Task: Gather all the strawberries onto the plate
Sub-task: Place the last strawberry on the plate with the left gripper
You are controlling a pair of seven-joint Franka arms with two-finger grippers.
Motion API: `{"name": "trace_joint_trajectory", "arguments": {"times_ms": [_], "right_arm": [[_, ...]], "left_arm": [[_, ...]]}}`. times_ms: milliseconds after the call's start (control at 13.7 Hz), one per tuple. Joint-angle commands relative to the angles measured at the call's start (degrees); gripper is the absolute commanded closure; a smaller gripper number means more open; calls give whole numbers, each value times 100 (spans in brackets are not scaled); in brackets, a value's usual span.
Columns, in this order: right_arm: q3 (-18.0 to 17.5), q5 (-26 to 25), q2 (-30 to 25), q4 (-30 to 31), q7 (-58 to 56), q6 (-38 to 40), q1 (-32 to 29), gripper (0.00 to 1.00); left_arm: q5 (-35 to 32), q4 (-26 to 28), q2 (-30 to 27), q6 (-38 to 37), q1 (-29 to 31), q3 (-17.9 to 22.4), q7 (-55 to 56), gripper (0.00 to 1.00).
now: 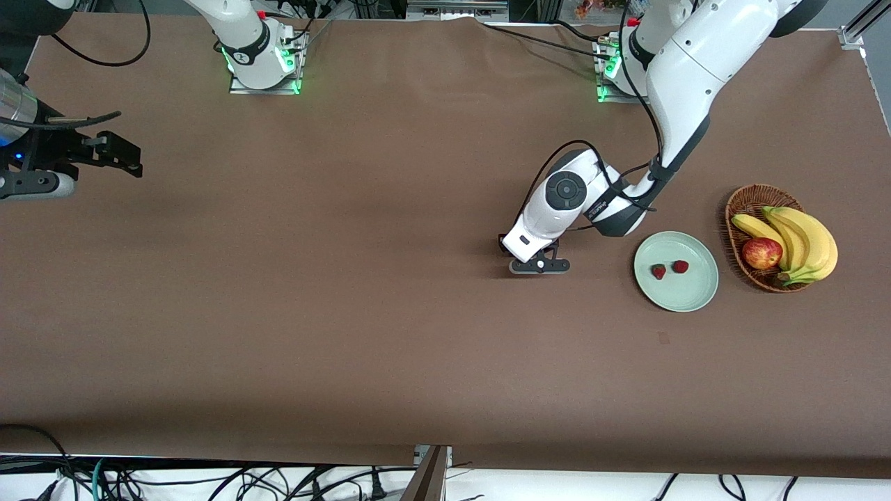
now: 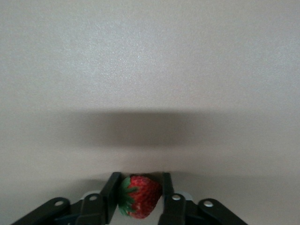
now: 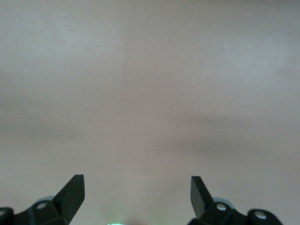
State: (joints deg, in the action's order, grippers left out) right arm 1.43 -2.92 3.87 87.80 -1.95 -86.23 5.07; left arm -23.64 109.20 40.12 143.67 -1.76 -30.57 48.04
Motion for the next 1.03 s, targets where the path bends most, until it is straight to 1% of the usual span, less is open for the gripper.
{"name": "trace_joint_trajectory", "arguments": {"times_ms": [0, 220, 439, 586, 732, 952], "right_arm": [[-222, -34, -141, 247, 46, -61, -129, 0], [-214, 2, -71, 159, 37, -35, -111, 0], [-169, 2, 26, 18, 2, -26, -138, 0], [-169, 2, 26, 0, 2, -26, -138, 0], [-169, 2, 26, 0, 2, -26, -138, 0], [-178, 2, 26, 0, -7, -35, -129, 0]], "left_arm": [[-167, 22, -39, 38, -35, 42, 109, 91], [-167, -13, -267, -137, 123, 33, 39, 93], [-149, -302, -513, -1084, 352, 7, -574, 92], [-97, -373, -715, -1629, 658, 7, -1353, 91], [-79, -373, -856, -1929, 1001, -2, -2338, 91], [-79, -374, -997, -2220, 1406, 7, -3350, 91]]}}
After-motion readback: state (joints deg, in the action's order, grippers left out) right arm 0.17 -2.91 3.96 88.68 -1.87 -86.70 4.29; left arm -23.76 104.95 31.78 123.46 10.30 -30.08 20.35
